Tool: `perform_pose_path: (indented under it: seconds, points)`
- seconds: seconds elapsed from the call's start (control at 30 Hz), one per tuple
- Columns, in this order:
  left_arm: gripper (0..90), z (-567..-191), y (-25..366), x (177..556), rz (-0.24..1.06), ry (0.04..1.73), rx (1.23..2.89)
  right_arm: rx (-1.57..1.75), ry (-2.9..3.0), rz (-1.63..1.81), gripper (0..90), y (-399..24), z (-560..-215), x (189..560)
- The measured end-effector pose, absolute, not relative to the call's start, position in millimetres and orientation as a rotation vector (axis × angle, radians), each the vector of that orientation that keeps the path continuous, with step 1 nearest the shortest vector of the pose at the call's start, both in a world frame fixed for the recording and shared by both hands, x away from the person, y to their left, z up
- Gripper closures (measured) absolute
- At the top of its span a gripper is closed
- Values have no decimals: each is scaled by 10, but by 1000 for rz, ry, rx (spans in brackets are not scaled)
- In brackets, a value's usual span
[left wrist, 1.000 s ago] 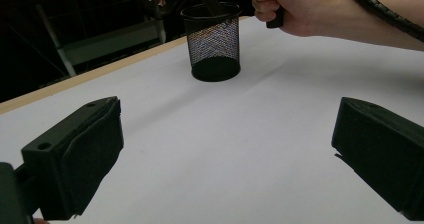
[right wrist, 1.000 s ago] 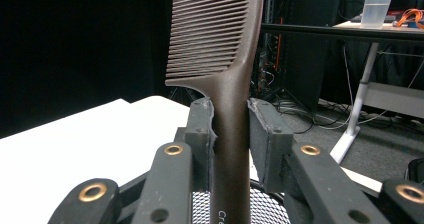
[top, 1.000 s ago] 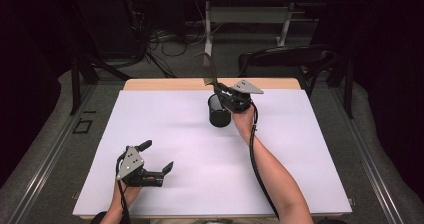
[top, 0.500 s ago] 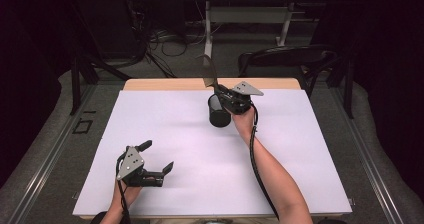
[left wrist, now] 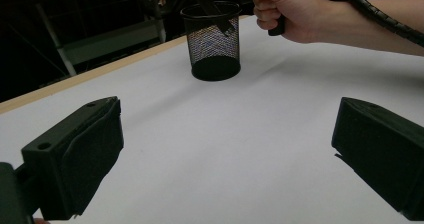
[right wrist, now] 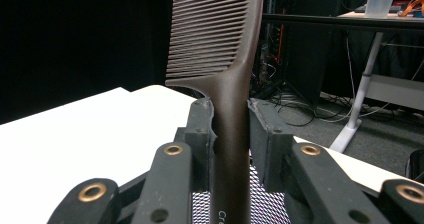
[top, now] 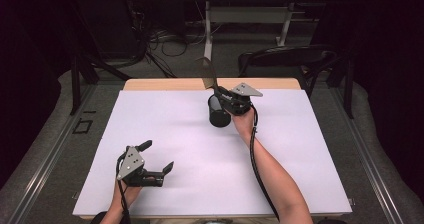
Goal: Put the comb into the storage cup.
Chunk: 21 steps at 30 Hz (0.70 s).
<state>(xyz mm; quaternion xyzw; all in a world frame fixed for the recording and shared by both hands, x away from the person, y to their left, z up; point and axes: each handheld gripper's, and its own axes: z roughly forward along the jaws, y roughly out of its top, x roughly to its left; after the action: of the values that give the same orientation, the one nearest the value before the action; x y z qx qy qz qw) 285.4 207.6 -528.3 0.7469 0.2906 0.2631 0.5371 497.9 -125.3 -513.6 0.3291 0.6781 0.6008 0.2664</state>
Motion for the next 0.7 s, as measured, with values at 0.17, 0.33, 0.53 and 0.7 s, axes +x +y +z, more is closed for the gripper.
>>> perform_pose_path:
  seconds: [0.17, 0.33, 0.53, 0.7]
  points:
    - [2, -5282, 2075, 2853, 626, 691, 1778, 888, 1838, 1617, 723, -1253, -5145, 4972]
    - [2, -5282, 2079, 2855, 628, 691, 1778, 881, 1852, 1607, 722, -1256, -5159, 4965]
    - [2, -5281, 2080, 2852, 629, 690, 1778, 878, 1863, 1599, 718, -1249, -5175, 4963]
    - [2, -5279, 2081, 2850, 629, 687, 1779, 892, 1893, 1581, 577, -1270, -5158, 4952]
